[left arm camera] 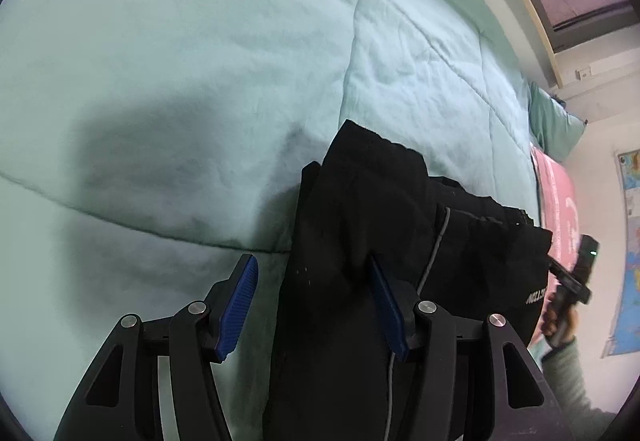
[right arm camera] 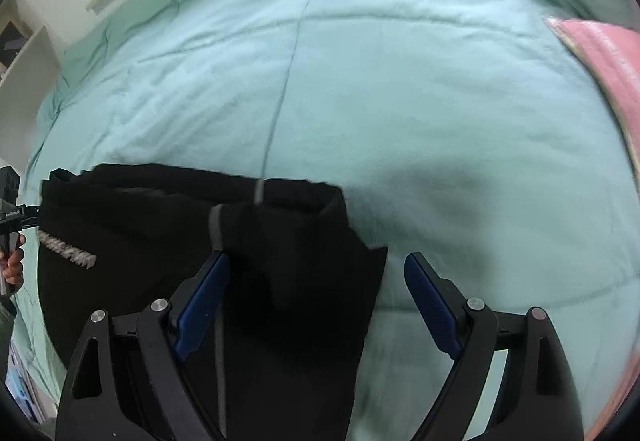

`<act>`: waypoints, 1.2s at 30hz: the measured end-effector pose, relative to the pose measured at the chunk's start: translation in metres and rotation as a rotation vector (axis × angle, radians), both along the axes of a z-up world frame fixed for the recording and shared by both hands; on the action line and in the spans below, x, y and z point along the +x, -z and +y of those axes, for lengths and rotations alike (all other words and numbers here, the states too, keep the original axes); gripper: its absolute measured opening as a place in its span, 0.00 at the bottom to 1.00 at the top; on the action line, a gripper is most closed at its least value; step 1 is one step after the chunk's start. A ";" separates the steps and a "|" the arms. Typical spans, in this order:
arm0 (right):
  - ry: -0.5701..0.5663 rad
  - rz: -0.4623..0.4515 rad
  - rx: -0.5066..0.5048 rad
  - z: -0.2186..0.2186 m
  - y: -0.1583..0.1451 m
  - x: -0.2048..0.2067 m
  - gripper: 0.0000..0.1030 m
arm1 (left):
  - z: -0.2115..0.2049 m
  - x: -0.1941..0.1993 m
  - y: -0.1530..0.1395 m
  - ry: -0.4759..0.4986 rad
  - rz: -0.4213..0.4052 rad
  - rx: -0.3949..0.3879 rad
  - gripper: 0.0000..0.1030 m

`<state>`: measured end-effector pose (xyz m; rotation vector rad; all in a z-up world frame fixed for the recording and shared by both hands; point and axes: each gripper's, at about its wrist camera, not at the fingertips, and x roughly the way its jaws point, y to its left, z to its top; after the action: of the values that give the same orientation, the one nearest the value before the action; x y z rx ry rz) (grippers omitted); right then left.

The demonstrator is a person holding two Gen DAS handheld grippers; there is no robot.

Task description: Fold large clothes

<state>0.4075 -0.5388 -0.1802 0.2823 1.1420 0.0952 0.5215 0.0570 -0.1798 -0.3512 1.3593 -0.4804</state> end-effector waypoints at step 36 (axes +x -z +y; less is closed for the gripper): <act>0.199 0.062 -0.175 0.000 0.045 0.053 0.35 | 0.003 0.061 0.033 -0.156 0.097 -0.169 0.20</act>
<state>0.4603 -0.5387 -0.2248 0.2426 1.1702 -0.1893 0.5823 0.0598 -0.2123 -0.6214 1.3761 -0.4540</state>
